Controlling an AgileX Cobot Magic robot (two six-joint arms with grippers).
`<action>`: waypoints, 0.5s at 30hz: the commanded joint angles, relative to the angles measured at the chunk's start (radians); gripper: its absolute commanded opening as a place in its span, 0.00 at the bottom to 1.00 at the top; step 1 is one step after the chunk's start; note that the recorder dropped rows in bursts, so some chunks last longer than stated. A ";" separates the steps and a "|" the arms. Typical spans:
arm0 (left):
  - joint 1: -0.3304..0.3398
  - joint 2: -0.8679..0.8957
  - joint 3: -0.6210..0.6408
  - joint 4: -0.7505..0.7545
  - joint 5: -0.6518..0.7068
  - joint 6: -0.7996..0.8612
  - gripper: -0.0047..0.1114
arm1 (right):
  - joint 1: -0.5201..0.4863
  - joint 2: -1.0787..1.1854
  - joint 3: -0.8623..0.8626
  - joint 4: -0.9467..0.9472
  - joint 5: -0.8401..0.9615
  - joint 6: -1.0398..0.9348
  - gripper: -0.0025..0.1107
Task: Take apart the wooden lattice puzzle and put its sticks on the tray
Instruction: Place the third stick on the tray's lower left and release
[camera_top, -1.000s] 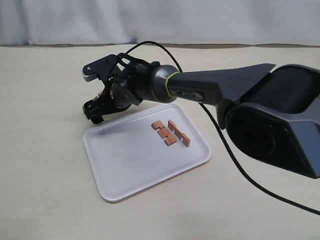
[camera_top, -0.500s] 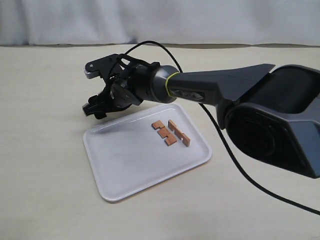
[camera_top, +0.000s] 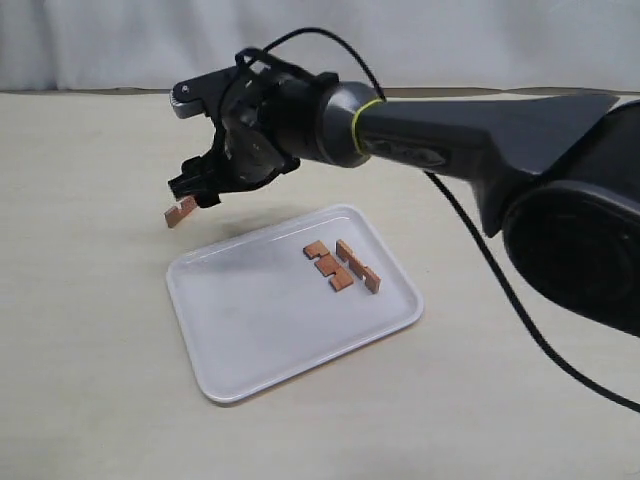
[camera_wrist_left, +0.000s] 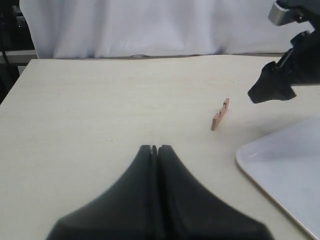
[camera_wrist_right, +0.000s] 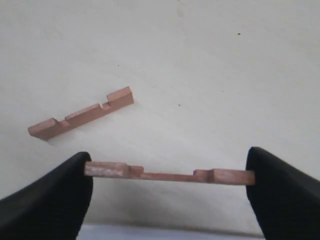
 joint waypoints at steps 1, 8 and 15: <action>0.000 -0.002 0.003 0.001 -0.008 -0.002 0.04 | 0.015 -0.089 -0.004 0.058 0.249 -0.211 0.06; 0.000 -0.002 0.003 0.001 -0.008 -0.002 0.04 | 0.069 -0.284 0.329 0.178 0.174 -0.363 0.06; 0.000 -0.002 0.003 0.001 -0.010 -0.002 0.04 | 0.067 -0.327 0.584 0.182 -0.073 -0.361 0.06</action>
